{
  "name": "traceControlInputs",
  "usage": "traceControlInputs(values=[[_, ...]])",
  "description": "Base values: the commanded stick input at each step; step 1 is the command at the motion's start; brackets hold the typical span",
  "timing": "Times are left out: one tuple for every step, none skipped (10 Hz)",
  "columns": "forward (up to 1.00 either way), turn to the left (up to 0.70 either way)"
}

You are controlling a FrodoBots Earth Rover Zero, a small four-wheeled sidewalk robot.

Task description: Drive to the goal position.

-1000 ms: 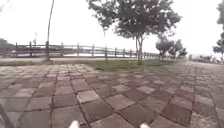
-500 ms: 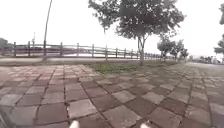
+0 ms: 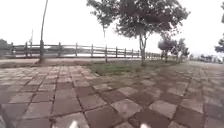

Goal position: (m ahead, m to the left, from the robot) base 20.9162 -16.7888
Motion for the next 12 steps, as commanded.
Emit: traceControlInputs(values=[[0.70, 0.27], [0.70, 0.27], [0.70, 0.27], [0.70, 0.27], [0.70, 0.27], [0.70, 0.27], [0.70, 0.27], [0.70, 0.27], [0.70, 0.27], [0.70, 0.27], [0.70, 0.27], [0.70, 0.27]])
